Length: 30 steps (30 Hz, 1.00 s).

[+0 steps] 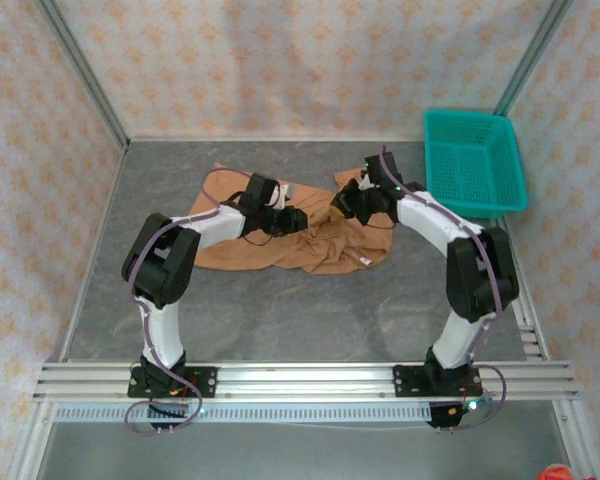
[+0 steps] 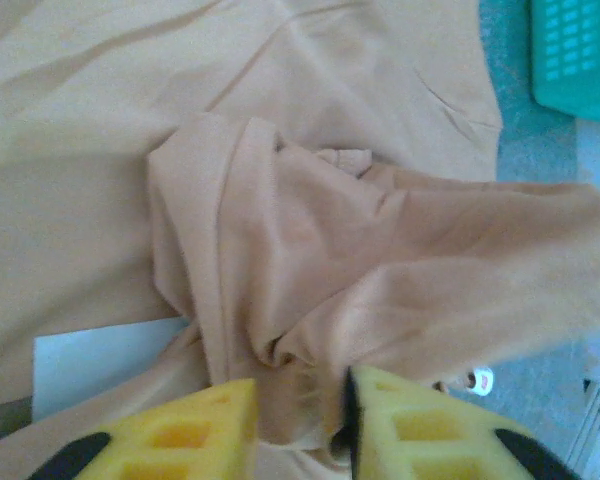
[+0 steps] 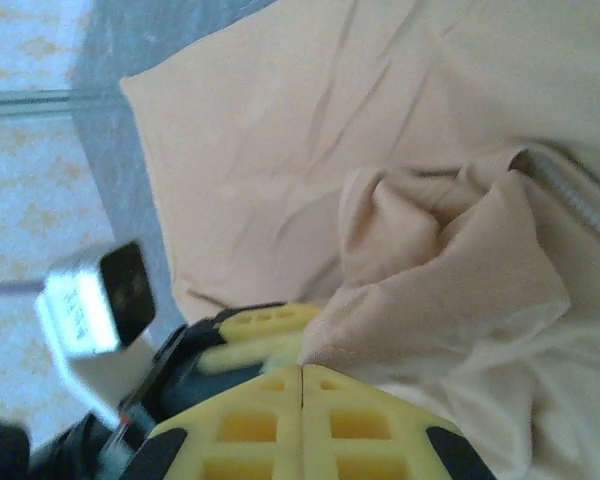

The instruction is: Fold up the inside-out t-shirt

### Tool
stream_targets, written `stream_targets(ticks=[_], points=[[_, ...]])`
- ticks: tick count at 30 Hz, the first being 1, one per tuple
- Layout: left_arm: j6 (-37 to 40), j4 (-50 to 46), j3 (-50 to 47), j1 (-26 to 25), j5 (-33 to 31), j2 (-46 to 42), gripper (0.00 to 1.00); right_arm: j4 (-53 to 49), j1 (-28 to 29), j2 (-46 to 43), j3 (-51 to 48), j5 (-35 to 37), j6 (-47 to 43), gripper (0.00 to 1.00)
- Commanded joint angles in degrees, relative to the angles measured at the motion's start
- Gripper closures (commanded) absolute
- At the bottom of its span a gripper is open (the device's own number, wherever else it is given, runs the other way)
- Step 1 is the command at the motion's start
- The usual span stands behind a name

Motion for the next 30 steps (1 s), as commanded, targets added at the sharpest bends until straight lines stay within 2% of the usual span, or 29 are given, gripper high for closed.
stream_targets(ticks=[1,7,10,13,14,15,17,19,23,26,30], points=[[3.5,-3.4,-1.2,0.4,-3.2,-4.3,0.55,3.3,-1.1,6.3,5.2,-1.5,1.6,1.00],[6.6,-12.6,-2.5,1.4,-11.3,-10.2,0.52,-9.1,-2.4,17.0,24.2,3.5,-4.4,1.00],[4.3,-15.2,-5.7,4.7,-14.9,-12.4,0.52,-13.8,-3.4,19.5,31.0,7.2,-6.2,1.00],[1.1,-16.8,-9.3,10.0,-17.4,-13.8,0.52,-16.1,-4.1,21.1,34.8,7.8,-6.9,1.00],[-0.7,-17.2,-10.4,11.7,-18.2,-14.2,0.52,-17.1,-4.0,21.6,35.8,8.1,-7.5,0.93],[-1.8,-17.4,-11.5,13.7,-18.8,-14.7,0.52,-18.0,-4.0,22.1,36.7,8.0,-7.9,0.78],[-3.4,-17.1,-13.4,16.8,-19.5,-16.2,0.51,-19.2,-3.8,22.1,36.8,7.7,-9.0,0.64],[-4.5,-17.3,-14.8,19.0,-20.7,-18.3,0.51,-20.2,-3.0,20.7,35.1,9.1,-10.7,0.61],[-5.1,-20.6,-15.5,21.8,-25.6,-22.8,0.50,-19.5,-0.4,16.7,29.2,13.0,-13.6,0.61],[-5.1,-22.7,-15.6,23.6,-28.1,-25.0,0.50,-19.8,1.5,16.0,26.5,14.7,-16.0,0.70],[-4.9,-23.7,-16.4,26.3,-28.6,-25.8,0.47,-19.3,2.4,16.6,23.6,16.1,-17.7,0.68]])
